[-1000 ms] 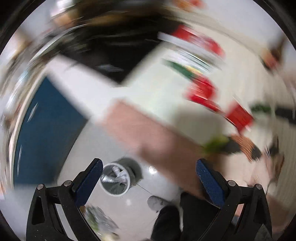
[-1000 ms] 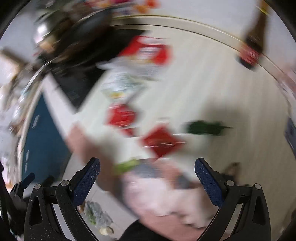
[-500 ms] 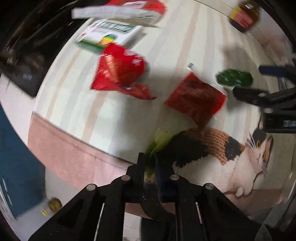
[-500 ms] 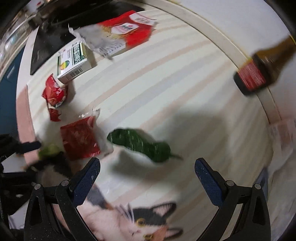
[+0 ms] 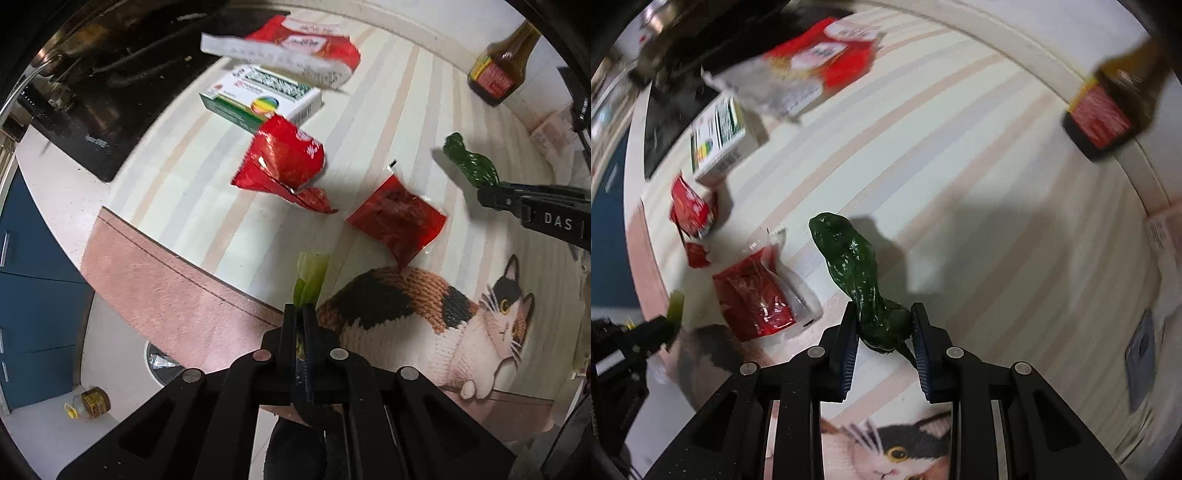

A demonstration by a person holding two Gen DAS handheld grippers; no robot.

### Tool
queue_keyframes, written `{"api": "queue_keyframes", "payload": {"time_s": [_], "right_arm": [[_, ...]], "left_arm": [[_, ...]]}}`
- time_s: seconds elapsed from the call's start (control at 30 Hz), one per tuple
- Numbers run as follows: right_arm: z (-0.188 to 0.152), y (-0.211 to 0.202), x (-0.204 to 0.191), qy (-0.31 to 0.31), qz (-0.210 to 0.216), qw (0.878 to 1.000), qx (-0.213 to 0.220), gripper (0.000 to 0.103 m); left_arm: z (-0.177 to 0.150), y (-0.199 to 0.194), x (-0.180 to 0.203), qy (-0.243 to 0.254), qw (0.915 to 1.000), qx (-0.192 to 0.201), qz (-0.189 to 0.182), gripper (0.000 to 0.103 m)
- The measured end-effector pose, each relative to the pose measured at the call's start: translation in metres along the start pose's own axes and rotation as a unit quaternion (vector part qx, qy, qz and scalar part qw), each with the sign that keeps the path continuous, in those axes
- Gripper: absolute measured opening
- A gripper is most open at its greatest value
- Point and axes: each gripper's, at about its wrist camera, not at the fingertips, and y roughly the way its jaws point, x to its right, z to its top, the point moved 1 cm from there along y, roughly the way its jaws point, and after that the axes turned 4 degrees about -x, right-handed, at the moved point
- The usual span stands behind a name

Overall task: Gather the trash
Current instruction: 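Grasp the green onion piece with the left tool while the right grasps the green pepper, then carry the onion and pepper to the grey bin and open both tools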

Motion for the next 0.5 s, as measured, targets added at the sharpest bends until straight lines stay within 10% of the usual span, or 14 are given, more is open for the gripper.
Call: {"api": "queue_keyframes", "payload": {"time_s": [0.5], "right_arm": [[-0.007, -0.089, -0.094, -0.024, 0.045, 0.993, 0.106, 0.028]], "left_arm": [[-0.035, -0.096, -0.109, -0.111, 0.9857, 0.123, 0.032, 0.001]]}}
